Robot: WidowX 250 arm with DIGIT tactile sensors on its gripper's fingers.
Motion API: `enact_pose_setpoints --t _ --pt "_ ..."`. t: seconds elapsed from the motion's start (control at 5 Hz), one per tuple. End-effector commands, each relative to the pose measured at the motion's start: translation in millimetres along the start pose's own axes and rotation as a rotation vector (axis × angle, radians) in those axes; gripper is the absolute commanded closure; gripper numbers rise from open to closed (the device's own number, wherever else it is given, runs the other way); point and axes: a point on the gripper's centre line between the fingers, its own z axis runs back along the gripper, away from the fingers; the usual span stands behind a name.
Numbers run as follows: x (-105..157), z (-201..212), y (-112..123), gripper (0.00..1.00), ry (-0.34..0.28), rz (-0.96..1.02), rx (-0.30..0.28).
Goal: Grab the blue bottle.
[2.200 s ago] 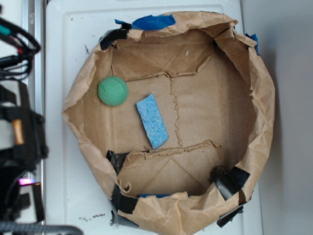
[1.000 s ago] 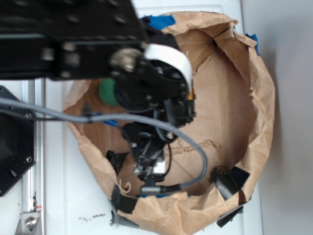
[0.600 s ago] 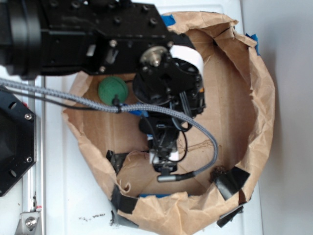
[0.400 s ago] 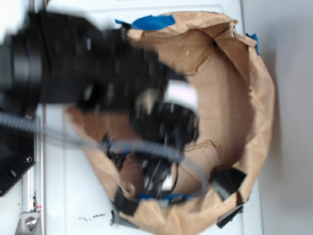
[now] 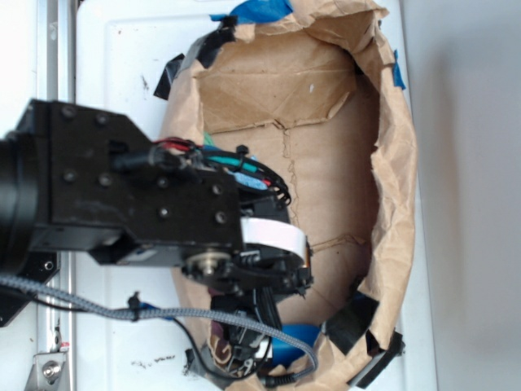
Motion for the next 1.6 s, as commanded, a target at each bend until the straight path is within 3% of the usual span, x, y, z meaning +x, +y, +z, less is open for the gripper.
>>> enact_pose_setpoints --t 0.0,1.0,1.2,1.4 --pt "0 -6 -15 0.0 -0.006 -0.002 -0.058" --pt "20 -38 -3 0.0 0.027 0.033 -0.022" --pt "20 -39 -5 0.0 0.043 0.016 -0.073" --pt "16 -28 -13 0.0 0.036 -0.021 -0.165"
